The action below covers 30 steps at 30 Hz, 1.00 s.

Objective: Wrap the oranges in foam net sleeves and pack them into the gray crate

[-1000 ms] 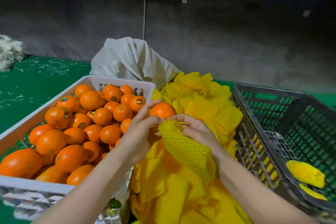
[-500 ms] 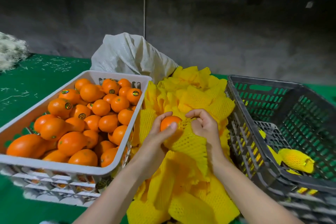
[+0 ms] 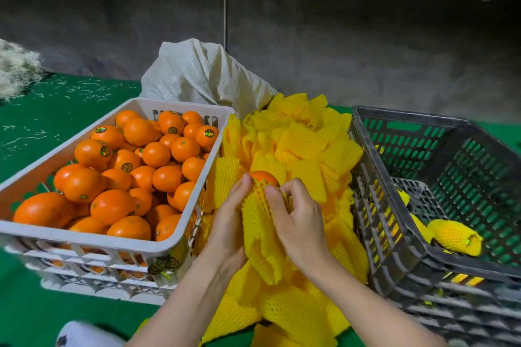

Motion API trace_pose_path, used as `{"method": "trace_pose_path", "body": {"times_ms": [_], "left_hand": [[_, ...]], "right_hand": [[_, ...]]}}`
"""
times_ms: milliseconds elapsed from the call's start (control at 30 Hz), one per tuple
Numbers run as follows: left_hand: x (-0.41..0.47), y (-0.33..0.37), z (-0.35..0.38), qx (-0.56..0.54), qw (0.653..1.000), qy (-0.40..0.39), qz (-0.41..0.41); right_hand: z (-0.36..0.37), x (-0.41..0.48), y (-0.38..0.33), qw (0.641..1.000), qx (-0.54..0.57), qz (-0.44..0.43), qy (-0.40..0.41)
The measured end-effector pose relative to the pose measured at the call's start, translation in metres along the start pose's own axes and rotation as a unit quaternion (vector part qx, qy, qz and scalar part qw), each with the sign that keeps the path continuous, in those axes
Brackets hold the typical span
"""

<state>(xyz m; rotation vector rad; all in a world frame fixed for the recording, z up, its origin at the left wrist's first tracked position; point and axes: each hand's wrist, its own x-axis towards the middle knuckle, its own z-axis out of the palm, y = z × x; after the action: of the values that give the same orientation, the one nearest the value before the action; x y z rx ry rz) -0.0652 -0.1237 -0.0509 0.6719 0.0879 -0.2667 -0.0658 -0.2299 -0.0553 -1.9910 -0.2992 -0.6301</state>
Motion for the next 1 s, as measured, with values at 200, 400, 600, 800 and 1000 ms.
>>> {"method": "trace_pose_path", "body": {"times_ms": [200, 400, 600, 800, 1000], "left_hand": [[0.005, -0.002, -0.008, 0.029, 0.999, -0.03, -0.024], [0.005, 0.001, -0.009, 0.031, 0.998, -0.05, -0.024], [0.012, -0.002, -0.005, -0.001, 1.0, 0.0, -0.017], [0.018, 0.004, -0.005, 0.066, 0.991, 0.107, 0.037], [0.03, 0.003, -0.003, 0.208, 0.946, 0.202, 0.148]], "right_hand": [[-0.008, 0.03, 0.003, 0.998, 0.057, 0.002, 0.016], [-0.001, 0.044, 0.016, 0.991, 0.115, 0.058, -0.033], [0.008, 0.027, 0.027, 0.976, 0.188, 0.082, -0.078], [-0.005, 0.03, 0.025, 0.884, 0.292, 0.306, -0.199], [0.013, 0.022, 0.015, 0.939, 0.184, 0.262, -0.126]]}}
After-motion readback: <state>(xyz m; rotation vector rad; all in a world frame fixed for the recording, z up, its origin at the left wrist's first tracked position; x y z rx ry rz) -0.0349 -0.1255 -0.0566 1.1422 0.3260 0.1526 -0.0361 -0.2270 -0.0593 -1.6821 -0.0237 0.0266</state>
